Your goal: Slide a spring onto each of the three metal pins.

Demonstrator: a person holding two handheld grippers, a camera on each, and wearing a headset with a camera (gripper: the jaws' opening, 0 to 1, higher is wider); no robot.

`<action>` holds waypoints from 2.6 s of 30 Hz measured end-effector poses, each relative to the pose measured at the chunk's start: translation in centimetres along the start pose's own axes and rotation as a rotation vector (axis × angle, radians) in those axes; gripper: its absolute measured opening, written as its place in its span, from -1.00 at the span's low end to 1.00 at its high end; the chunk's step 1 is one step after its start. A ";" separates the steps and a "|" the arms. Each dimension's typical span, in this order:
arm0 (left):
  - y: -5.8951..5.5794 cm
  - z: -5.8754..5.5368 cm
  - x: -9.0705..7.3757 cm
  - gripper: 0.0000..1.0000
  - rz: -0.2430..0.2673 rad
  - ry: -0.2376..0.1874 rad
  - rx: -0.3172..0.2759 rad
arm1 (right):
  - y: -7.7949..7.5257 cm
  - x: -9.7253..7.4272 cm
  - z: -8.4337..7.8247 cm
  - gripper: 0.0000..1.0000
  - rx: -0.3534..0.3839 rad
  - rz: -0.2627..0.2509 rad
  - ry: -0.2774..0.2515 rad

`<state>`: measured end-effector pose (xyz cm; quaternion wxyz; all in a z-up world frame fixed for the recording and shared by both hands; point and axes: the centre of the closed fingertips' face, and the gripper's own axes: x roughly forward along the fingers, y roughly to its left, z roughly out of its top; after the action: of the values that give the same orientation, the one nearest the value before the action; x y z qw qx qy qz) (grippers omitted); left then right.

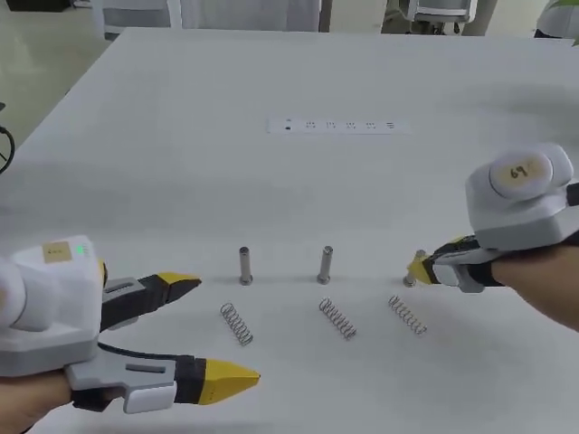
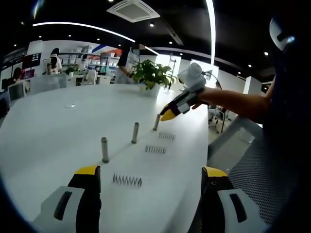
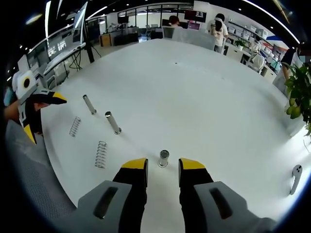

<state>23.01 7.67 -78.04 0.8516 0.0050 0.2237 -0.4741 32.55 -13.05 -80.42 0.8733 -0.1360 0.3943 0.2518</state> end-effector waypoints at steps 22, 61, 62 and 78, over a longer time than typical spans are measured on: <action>-0.4 0.1 0.2 0.64 -0.008 0.000 0.007 | 1.2 -2.1 -1.5 -0.54 0.020 0.024 -0.010; -0.1 0.0 -0.1 0.61 -0.001 -0.014 -0.010 | 4.2 3.7 -3.2 -0.71 -0.131 0.106 0.225; -0.1 0.0 -0.1 0.61 0.000 -0.015 -0.010 | 4.2 3.6 -3.3 -0.72 -0.138 0.100 0.231; -0.2 -0.2 -0.2 0.61 0.002 -0.019 -0.013 | 4.4 3.6 -3.8 -0.72 -0.146 0.099 0.251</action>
<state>22.73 7.76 -78.09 0.8542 -0.0047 0.2189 -0.4716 29.84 -9.81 -85.78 0.7913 -0.2097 0.4875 0.3036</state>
